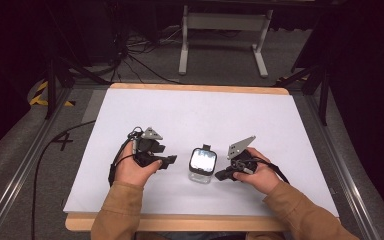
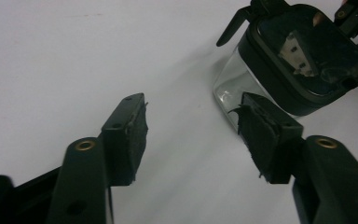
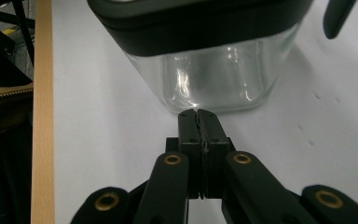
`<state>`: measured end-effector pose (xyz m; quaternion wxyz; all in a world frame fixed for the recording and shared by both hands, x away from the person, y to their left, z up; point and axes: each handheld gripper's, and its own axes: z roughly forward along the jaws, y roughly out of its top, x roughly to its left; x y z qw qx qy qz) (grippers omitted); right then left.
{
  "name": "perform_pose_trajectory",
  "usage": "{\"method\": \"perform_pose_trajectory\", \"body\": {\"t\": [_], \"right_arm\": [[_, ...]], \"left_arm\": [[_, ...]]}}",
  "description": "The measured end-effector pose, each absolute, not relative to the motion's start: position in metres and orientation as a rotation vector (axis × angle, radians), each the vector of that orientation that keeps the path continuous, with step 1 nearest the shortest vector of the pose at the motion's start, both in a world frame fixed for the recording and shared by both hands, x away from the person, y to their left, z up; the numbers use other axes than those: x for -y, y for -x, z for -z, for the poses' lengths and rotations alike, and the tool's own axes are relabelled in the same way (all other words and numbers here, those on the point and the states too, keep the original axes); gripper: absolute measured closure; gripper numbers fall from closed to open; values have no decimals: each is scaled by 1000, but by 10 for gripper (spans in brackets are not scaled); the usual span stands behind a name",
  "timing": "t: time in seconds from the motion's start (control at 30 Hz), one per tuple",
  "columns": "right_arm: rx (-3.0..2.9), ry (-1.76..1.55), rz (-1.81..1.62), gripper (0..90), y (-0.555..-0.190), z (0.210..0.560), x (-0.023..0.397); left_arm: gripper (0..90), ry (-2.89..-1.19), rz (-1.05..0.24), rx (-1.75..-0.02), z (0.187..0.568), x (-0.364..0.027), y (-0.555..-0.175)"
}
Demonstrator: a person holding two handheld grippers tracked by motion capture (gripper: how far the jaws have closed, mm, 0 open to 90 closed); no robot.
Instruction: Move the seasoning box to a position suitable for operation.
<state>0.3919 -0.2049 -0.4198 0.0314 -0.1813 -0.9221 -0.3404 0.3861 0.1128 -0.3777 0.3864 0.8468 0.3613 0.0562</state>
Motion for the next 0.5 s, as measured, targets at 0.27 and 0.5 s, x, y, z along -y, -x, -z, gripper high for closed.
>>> {"method": "perform_pose_trajectory", "body": {"t": [0.27,0.5], "right_arm": [[2844,603,1084,900,-392,414,221],[2839,653,1128,900,-394,407,234]], "left_arm": [[856,-2251,-70,-857,373,-99,-383],[898,-2233,-105,-812,362,-90,-381]]}}
